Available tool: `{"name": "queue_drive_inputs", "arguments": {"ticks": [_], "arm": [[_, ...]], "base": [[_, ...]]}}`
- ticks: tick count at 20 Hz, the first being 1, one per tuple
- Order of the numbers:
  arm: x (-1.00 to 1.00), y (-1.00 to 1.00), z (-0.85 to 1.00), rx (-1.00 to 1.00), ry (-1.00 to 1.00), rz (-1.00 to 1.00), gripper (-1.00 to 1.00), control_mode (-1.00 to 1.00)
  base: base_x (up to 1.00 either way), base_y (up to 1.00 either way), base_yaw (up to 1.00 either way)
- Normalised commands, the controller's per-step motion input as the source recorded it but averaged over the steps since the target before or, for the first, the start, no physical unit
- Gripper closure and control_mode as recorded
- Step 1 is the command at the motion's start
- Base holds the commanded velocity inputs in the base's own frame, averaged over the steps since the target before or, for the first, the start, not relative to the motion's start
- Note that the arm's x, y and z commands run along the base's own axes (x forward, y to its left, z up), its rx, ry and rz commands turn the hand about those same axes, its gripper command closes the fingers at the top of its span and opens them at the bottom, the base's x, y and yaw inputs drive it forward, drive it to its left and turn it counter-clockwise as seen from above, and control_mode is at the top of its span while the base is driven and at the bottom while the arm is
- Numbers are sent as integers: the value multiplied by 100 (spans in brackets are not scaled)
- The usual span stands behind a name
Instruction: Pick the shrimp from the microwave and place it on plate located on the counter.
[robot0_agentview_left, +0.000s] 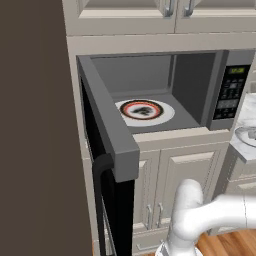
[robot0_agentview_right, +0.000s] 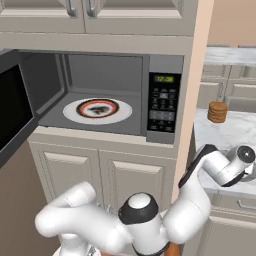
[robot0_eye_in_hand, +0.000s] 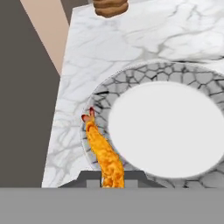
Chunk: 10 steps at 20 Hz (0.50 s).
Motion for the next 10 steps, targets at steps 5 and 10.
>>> {"name": "queue_drive_inputs", "arguments": {"ticks": [5,10], "arm": [[48,-13,-23,0,0,0,100,-100],[56,-20,-9,0,0,0,-100,-100]], "base": [[0,0,0],[0,0,0]]}}
